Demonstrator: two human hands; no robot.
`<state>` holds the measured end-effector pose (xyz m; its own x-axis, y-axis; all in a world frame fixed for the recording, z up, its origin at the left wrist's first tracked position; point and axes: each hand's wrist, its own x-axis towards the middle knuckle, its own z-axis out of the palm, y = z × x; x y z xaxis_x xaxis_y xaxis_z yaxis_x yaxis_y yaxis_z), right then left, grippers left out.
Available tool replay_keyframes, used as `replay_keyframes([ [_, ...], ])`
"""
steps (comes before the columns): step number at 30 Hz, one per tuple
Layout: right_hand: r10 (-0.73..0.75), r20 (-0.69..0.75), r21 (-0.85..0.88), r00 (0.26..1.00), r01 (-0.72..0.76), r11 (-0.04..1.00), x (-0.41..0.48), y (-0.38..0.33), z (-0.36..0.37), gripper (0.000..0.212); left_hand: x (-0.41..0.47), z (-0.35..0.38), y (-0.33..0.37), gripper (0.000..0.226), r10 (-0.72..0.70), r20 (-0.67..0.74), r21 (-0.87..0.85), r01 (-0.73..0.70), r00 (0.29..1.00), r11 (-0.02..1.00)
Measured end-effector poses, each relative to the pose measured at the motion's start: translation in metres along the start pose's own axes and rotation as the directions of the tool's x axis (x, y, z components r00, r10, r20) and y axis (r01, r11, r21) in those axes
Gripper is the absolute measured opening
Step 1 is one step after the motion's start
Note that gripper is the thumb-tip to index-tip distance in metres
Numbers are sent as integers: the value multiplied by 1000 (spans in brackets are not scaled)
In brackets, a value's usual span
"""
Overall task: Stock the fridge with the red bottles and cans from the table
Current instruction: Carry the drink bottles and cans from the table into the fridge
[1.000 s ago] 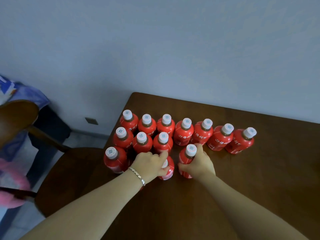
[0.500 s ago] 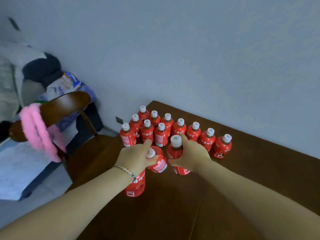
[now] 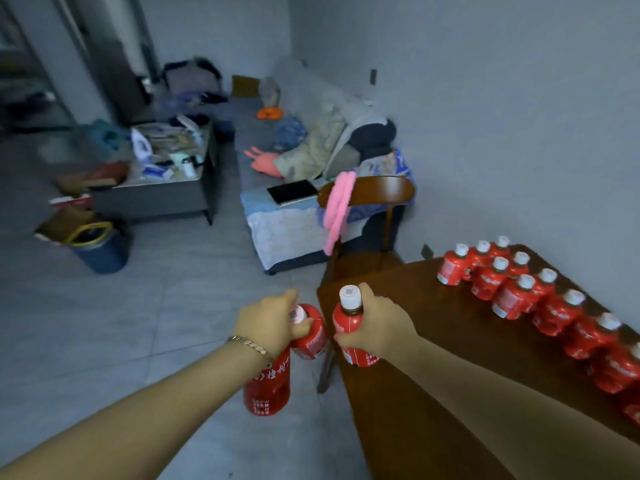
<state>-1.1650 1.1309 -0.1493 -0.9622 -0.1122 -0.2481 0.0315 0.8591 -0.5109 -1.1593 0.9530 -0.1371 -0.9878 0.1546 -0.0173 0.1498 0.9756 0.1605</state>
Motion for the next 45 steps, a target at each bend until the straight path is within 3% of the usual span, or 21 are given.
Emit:
replay_keyframes([
  [4,-207,65,-136,976,215,967,-11,-106,54,70,-80,-24,-94,34,-230,-51,4,231,972,973],
  [7,-382,151,-174,912,405,898,-37,-197,100,59,-159,-45,-168,36,-400,-103,-31,399,911,916],
  [10,-509,221,-150,832,545,825,-75,-287,155,62,-251,-63,-235,37,-550,-149,-58,548,822,835],
  [17,-719,371,-26,587,781,624,-200,-479,288,63,-468,-104,-363,30,-793,-258,-68,808,552,585],
  [22,-815,439,63,378,892,448,-296,-594,372,60,-606,-130,-433,29,-904,-311,-141,926,295,350],
  [29,-879,473,171,55,973,154,-406,-737,463,64,-748,-165,-505,29,-910,-411,-235,971,-60,42],
  [35,-877,451,298,-166,954,-27,-476,-842,528,72,-834,-200,-562,28,-841,-446,-410,905,-307,-114],
  [37,-886,403,342,-230,936,-88,-503,-878,543,75,-864,-215,-583,27,-800,-481,-436,890,-358,-135],
  [45,-894,298,428,-335,884,-189,-608,-991,597,87,-978,-269,-653,30,-606,-638,-492,857,-475,-155],
])
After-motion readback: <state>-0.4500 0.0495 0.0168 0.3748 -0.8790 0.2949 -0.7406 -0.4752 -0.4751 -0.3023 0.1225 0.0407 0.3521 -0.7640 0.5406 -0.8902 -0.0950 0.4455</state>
